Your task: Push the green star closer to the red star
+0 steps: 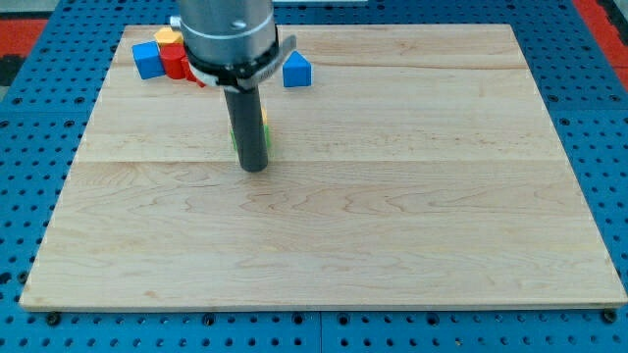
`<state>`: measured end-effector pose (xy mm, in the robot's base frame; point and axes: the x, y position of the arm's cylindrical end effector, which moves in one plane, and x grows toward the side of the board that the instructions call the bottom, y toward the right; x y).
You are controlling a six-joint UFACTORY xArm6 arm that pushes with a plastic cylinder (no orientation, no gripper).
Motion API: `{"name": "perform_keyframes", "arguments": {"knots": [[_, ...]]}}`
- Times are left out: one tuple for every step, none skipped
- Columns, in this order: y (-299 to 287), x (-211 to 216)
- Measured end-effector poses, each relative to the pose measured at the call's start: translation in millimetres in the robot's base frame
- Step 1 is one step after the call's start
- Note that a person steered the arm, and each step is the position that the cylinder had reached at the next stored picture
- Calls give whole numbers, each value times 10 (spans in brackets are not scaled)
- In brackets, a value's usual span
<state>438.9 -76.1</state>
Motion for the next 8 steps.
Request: {"name": "perform_keyframes", "arguments": {"knots": [[220, -85], [601, -151], [-118, -323], [-878, -449], [-1067, -703], [-887, -364], [-1519, -366], [-1657, -522]]}}
